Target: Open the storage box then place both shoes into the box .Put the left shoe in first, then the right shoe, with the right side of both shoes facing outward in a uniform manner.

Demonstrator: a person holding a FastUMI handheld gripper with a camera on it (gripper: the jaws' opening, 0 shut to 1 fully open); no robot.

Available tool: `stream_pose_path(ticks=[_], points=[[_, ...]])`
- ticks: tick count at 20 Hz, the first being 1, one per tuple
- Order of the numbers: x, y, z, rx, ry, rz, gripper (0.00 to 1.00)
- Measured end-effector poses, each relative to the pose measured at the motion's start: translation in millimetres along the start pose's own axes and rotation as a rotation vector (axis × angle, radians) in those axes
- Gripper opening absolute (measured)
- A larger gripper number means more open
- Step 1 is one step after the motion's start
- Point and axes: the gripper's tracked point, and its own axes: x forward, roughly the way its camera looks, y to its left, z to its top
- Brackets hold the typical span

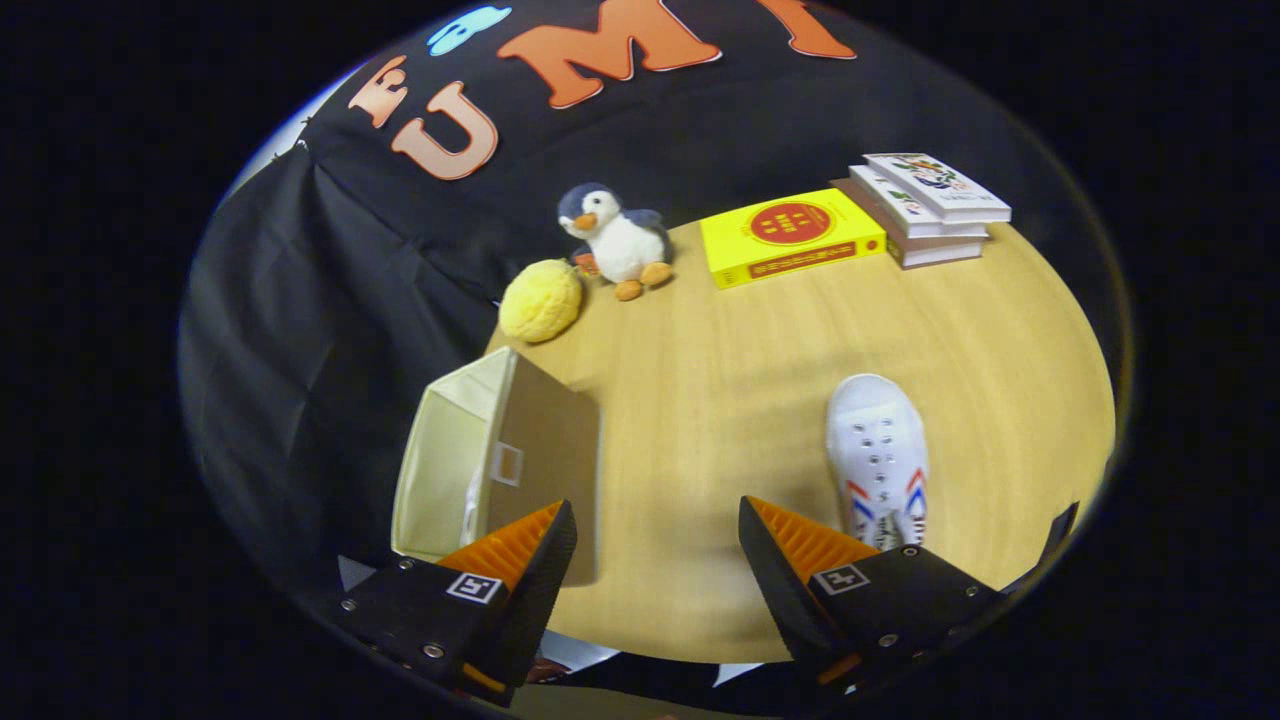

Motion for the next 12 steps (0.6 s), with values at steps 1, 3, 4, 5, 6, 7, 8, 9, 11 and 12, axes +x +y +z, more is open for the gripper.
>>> stream_pose_path(ticks=[1,3,4,5,6,7,8,9,11,12], points=[[-2.7,-22.2,-6.0,-0.006,0.002,-0.041,0.96],[-4.3,-62.6,-15.1,-0.022,0.007,-0.122,0.94],[-4.3,-80.9,-19.8,-0.039,0.009,-0.161,0.93],[-4.5,-98.1,-24.1,-0.062,0.018,-0.199,0.9],[-4.2,-112.2,-27.6,-0.082,0.022,-0.228,0.89],[-1.5,-124.5,-30.3,-0.098,0.02,-0.254,0.86],[1.7,-135.2,-32.7,-0.119,0.023,-0.272,0.85],[5.3,-142.3,-35.9,-0.144,0.031,-0.287,0.83],[11.2,-154.7,-44.5,-0.194,0.054,-0.308,0.79],[15.4,-156.9,-48.0,-0.213,0.062,-0.308,0.77]])
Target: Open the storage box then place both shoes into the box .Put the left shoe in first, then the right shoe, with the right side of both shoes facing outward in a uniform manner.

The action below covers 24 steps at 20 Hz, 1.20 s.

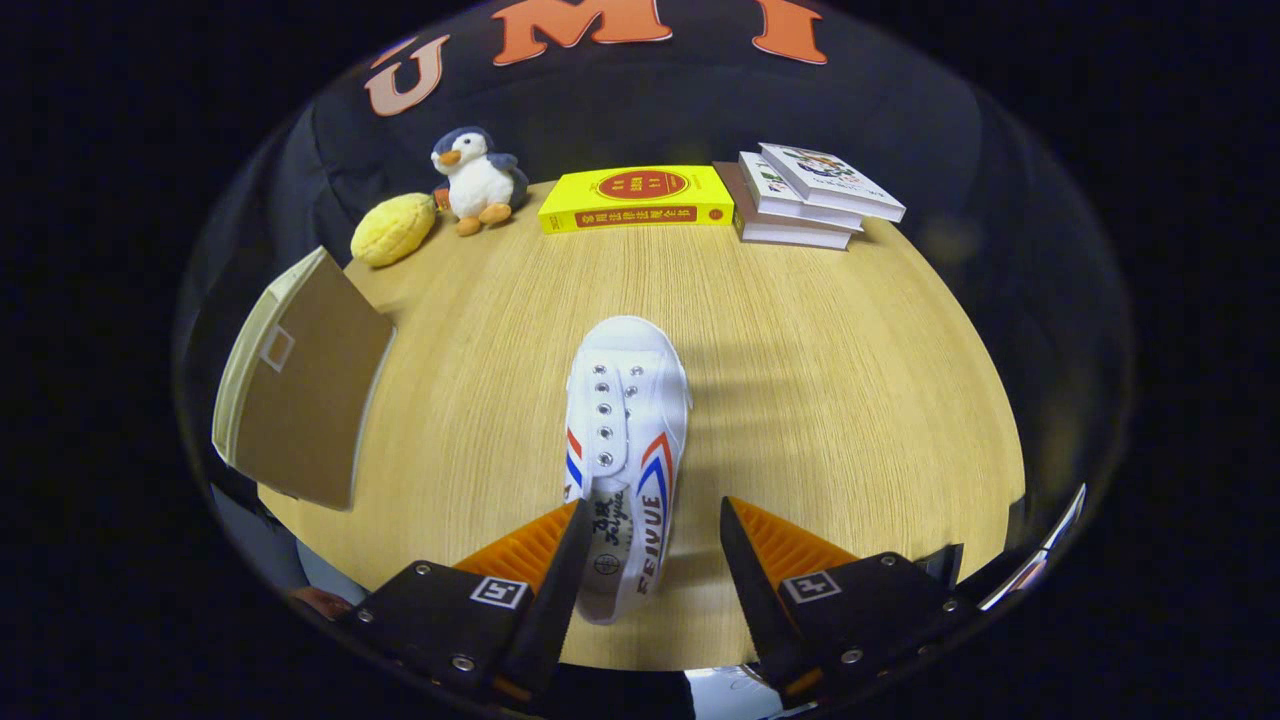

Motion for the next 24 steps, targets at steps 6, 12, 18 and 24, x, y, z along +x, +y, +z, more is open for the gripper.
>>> stream_pose_path(ticks=[6,12,18,24], points=[[27.9,-8.2,-16.3,-0.067,0.031,0.004,0.64],[28.0,-5.7,-21.2,-0.152,0.042,0.037,0.55],[43.5,-2.1,4.4,-0.142,-0.041,0.01,0.5],[47.1,2.4,0.0,-0.08,-0.002,0.111,0.39]])
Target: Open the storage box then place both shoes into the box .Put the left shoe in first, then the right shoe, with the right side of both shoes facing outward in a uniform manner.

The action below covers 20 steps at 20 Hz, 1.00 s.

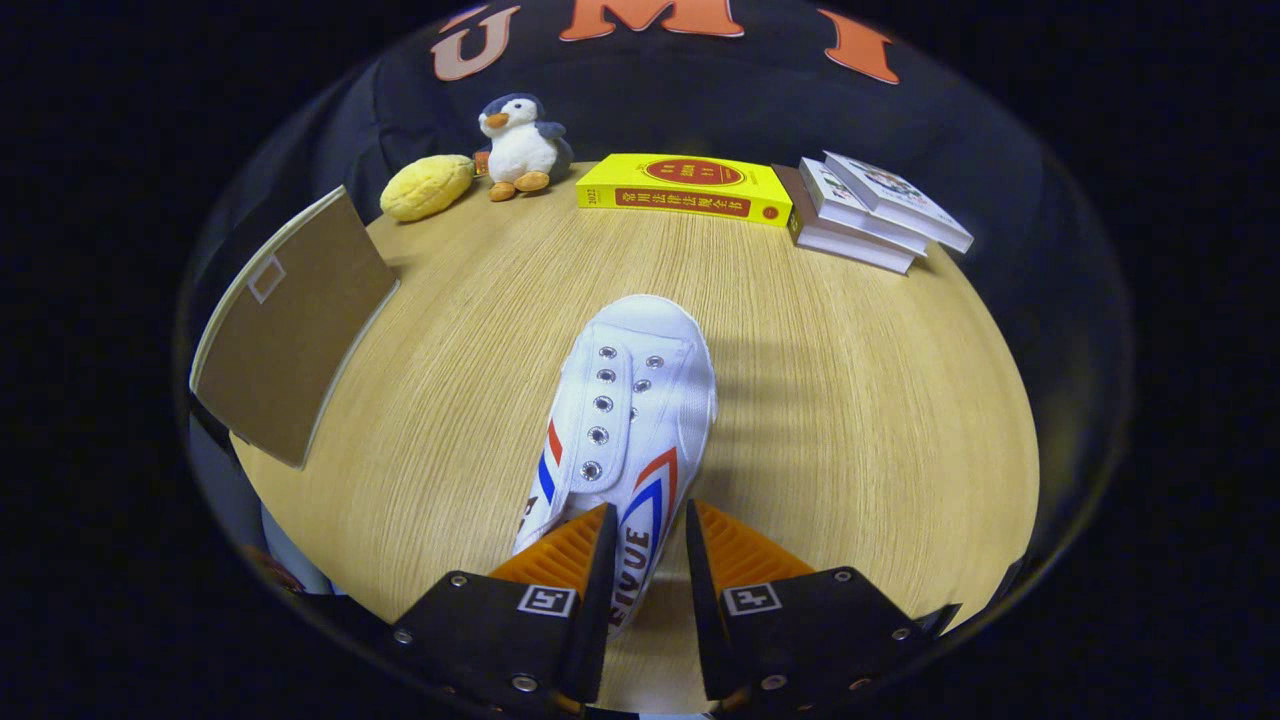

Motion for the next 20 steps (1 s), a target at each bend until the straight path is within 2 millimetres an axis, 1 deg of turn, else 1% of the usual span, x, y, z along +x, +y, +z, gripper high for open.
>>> stream_pose_path(ticks=[3,5,8,9,11,14,17,20], points=[[1.9,2.7,-2.6,0.088,0.057,0.067,0.36],[-2.4,1.5,-3.1,0.136,0.061,0.055,0.27],[-6.3,-2.3,-3.3,0.2,0.051,0.043,0.16],[-5.9,-3.6,-3.1,0.246,0.051,0.049,0.09],[-9.9,2.5,-2.5,0.308,0.047,0.084,0.04],[-20.1,10.8,10.2,0.366,0.008,0.1,0.01],[-35.8,27.0,34.6,0.396,-0.037,0.141,0.01],[-56.8,47.0,64.3,0.354,-0.074,0.162,0.01]])
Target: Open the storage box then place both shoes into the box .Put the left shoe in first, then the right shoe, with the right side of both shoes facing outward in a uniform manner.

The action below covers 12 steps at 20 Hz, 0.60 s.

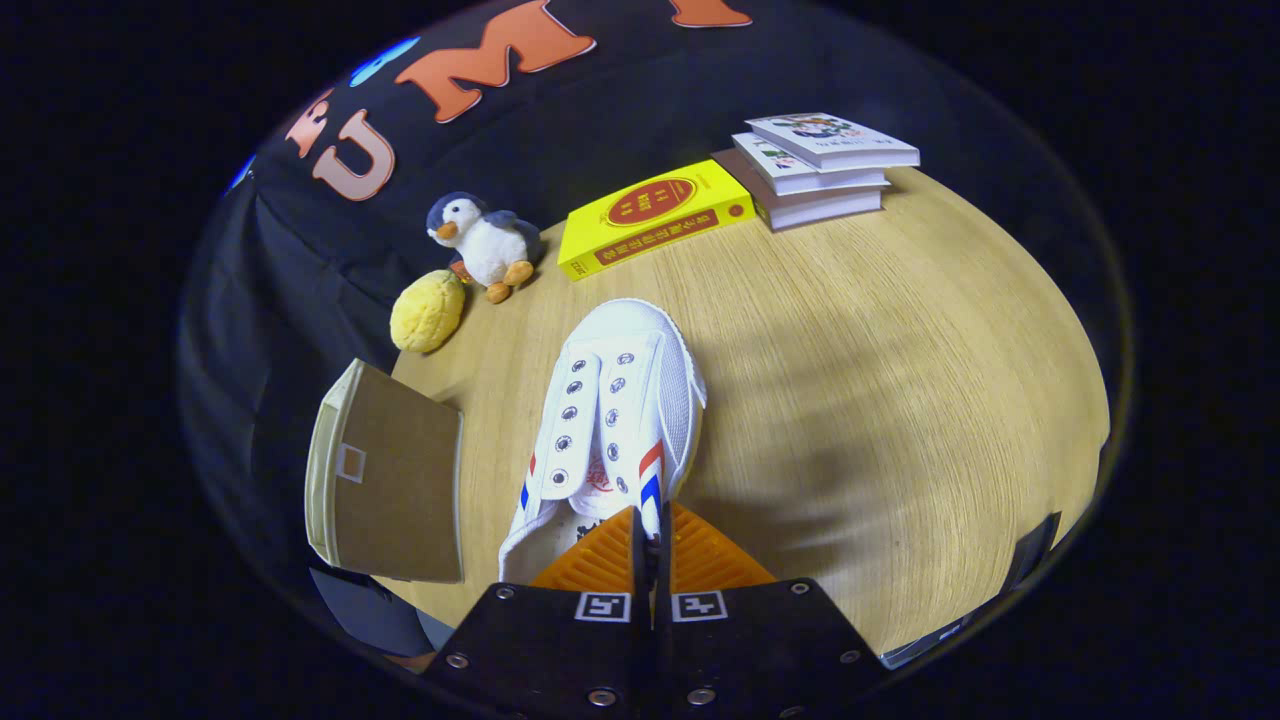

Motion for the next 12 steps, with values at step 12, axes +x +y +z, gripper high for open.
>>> stream_pose_path(ticks=[12], points=[[-32.8,190.0,33.9,-0.224,-0.007,0.168,0.01]])
